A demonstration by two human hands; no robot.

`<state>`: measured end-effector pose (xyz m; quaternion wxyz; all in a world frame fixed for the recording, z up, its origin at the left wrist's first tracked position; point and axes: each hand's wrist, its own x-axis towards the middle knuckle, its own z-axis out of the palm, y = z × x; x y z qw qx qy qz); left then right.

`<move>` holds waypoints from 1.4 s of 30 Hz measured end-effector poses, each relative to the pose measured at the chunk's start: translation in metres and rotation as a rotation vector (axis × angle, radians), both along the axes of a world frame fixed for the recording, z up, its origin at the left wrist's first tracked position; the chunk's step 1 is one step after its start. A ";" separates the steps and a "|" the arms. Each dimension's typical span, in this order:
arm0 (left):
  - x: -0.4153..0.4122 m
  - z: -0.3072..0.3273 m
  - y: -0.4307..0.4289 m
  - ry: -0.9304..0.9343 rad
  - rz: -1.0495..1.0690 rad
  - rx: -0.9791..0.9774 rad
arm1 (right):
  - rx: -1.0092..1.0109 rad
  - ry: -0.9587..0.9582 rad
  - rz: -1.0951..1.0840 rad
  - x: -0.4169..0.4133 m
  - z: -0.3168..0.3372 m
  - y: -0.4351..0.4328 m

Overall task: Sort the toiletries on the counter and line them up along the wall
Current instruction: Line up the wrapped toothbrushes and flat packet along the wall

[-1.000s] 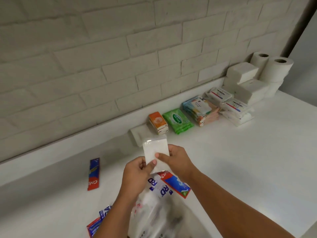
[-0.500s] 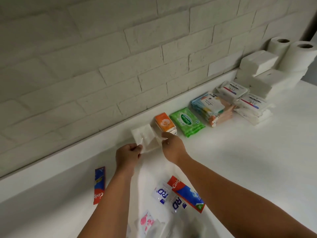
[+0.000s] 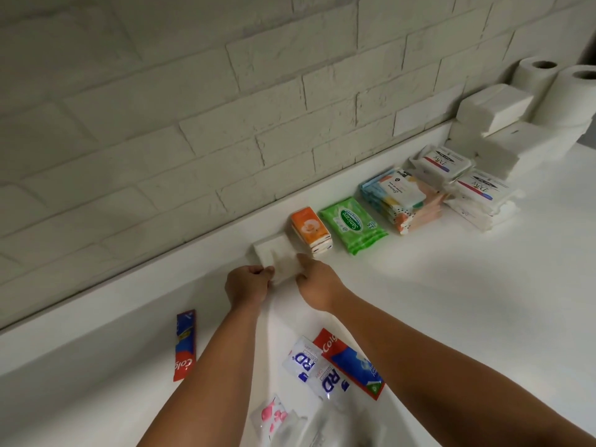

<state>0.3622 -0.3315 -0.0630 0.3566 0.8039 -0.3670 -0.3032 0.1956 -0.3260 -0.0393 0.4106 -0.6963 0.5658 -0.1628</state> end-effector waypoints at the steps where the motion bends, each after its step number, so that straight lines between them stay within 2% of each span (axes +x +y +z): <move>1: 0.000 0.000 0.001 -0.016 -0.004 0.002 | -0.007 -0.003 0.004 -0.001 0.002 0.001; 9: -0.004 0.025 0.038 -0.086 -0.008 -0.054 | -0.083 -0.052 -0.031 -0.020 0.025 0.033; 14: -0.021 0.061 0.092 -0.180 -0.149 -0.134 | -0.192 -0.100 -0.046 -0.035 0.047 0.083; 17: -0.029 0.066 0.131 -0.045 -0.199 -0.228 | -0.187 -0.147 -0.041 -0.045 0.054 0.125; 20: -0.042 0.072 0.170 0.004 -0.265 -0.279 | -0.179 -0.149 -0.014 -0.059 0.056 0.164; 30: -0.082 0.052 0.312 -0.027 -0.656 -0.156 | -0.175 0.133 0.038 -0.112 0.035 0.290; 34: -0.087 0.033 0.343 -0.153 -0.821 -0.081 | -0.146 0.306 0.151 -0.125 0.015 0.320; 37: -0.091 0.023 0.355 -0.338 -0.989 0.042 | -0.181 0.494 0.262 -0.129 0.004 0.331; 42: -0.098 0.021 0.356 -0.505 -1.035 0.101 | -0.215 0.533 0.229 -0.127 0.001 0.336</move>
